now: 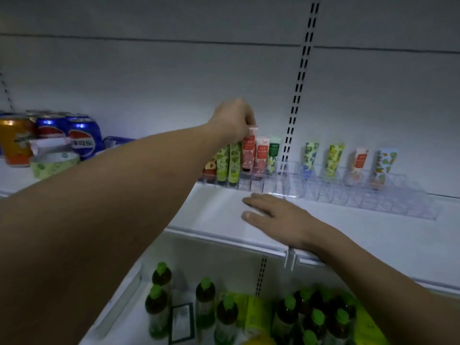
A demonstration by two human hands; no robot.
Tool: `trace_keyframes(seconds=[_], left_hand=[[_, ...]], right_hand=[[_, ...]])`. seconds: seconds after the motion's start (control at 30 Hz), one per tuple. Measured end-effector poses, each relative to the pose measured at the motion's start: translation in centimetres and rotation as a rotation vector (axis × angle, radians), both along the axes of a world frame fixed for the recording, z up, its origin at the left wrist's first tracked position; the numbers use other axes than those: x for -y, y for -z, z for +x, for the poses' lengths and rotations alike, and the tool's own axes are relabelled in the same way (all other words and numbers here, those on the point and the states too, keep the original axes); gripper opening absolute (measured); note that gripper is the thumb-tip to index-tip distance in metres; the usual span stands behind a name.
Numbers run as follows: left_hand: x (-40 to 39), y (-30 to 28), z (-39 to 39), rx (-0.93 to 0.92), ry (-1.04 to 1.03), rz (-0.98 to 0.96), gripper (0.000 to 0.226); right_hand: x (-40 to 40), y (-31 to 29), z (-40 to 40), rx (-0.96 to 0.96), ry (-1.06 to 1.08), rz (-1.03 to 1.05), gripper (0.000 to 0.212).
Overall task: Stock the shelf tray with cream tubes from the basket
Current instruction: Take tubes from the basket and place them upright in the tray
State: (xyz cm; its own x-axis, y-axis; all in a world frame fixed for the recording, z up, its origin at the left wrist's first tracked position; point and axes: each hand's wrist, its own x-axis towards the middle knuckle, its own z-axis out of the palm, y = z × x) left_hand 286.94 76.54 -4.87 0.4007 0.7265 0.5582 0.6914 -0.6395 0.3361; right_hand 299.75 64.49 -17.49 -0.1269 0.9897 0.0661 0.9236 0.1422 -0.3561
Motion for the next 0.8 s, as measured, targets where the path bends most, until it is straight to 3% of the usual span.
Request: trace_keyframes(seconds=[0.17, 0.8], left_hand=[[-1.2, 0.8, 1.4, 0.059, -0.054, 0.020, 0.018], [-1.5, 1.1, 2.5, 0.012, -0.032, -0.042, 0.022]], right_hand=[[-0.4, 0.3, 0.0, -0.029, 0.027, 0.029, 0.063], [-0.5, 0.3, 0.2, -0.090, 0.060, 0.045, 0.058]])
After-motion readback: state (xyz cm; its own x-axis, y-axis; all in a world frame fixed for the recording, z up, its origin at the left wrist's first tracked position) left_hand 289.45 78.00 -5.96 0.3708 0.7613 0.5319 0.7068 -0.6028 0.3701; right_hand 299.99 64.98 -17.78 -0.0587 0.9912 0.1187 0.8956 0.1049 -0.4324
